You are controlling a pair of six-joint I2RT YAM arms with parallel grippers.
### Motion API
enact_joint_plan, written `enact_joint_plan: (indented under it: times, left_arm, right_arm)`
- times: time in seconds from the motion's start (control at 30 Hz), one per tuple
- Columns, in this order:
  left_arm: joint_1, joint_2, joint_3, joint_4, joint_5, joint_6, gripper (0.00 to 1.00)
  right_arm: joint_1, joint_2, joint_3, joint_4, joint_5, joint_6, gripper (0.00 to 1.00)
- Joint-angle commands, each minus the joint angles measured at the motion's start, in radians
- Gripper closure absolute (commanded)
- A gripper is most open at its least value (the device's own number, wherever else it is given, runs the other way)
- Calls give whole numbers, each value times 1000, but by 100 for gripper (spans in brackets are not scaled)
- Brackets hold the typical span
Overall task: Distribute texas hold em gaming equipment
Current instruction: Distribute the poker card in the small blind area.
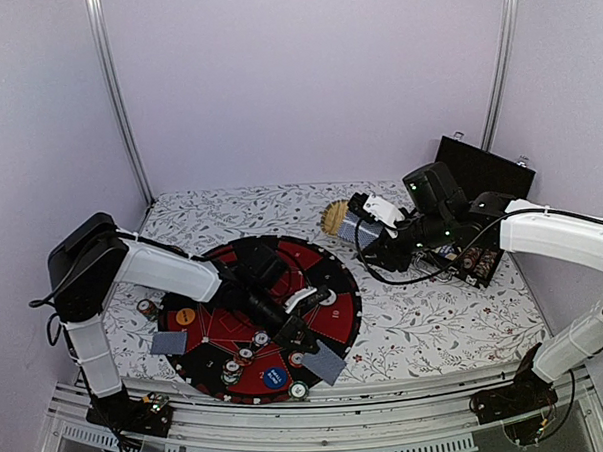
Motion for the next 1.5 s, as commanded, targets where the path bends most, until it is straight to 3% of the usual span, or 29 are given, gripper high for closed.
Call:
enact_joint_plan:
  times: [0.0,0.5,0.7,0.8,0.97,1.13,1.3,1.47]
  left_arm:
    - [-11,37,37,-68,-54,48,100]
    - [-25,70,109,-164,-98,133,100]
    - [-22,27,126,-191,-105,138,54]
    - [-16,-7,112,-215,-125,142,44]
    - [33,-112,52,-240,-184,118,48]
    - [146,-217,-71,-163,-349,27,54]
    - [151,-200,-116,-143,-532,37,58]
    - [144,-159,-142,-150,-558,39,70]
  right_arm:
    - [-1,-24,-7,20,-15,11,57]
    - [-1,-23,-10,23,-22,17,57]
    - [-1,-32,-10,19,-20,16,57]
    - [-1,-35,-14,16,-17,14,57]
    - [-1,-42,-18,17,-18,17,57]
    - [-1,-45,-23,21,-17,12,57]
    - [-1,-44,-21,21,-21,8,57]
    - [-1,-40,-16,19,-24,6,57]
